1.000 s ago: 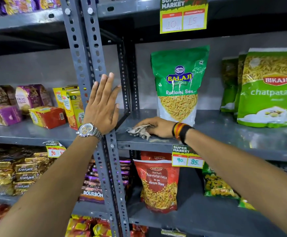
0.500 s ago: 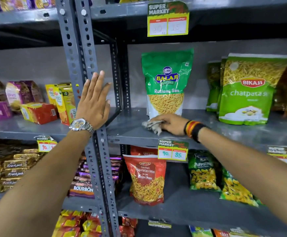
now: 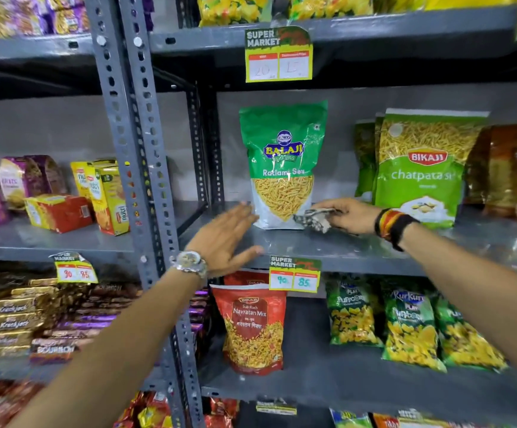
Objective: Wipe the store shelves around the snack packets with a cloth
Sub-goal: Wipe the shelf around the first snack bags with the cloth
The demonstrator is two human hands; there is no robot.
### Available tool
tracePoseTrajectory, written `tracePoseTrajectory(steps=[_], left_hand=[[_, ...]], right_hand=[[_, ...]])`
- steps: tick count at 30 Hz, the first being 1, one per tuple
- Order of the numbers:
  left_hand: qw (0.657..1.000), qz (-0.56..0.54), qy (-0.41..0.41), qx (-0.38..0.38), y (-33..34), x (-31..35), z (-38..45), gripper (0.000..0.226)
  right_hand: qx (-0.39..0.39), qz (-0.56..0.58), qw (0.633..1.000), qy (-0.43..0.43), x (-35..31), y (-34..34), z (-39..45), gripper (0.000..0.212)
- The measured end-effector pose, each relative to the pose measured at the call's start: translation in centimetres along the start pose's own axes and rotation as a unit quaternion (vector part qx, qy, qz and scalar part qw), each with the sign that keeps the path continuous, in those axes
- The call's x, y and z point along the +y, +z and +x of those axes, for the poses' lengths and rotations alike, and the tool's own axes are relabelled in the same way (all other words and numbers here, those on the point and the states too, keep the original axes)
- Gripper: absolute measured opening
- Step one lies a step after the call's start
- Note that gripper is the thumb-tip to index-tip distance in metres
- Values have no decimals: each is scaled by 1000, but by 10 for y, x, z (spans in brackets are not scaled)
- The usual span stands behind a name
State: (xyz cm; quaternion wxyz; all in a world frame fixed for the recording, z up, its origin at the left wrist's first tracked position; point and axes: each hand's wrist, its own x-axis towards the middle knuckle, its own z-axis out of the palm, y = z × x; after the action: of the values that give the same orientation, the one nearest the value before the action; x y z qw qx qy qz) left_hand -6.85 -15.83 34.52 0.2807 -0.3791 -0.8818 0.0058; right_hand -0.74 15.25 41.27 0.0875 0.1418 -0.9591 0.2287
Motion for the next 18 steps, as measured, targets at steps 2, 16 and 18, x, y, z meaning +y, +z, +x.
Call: tracePoseTrajectory(steps=[2, 16, 18], left_hand=[[998, -35, -27, -47, 11, 18, 12, 101], [991, -18, -62, -120, 17, 29, 18, 108], [991, -23, -63, -118, 18, 29, 18, 106]], right_hand=[[-14, 1, 1000, -2, 4, 23, 8, 36], [-3, -6, 1000, 30, 48, 12, -29, 38], [-39, -7, 999, 5, 37, 12, -46, 40]])
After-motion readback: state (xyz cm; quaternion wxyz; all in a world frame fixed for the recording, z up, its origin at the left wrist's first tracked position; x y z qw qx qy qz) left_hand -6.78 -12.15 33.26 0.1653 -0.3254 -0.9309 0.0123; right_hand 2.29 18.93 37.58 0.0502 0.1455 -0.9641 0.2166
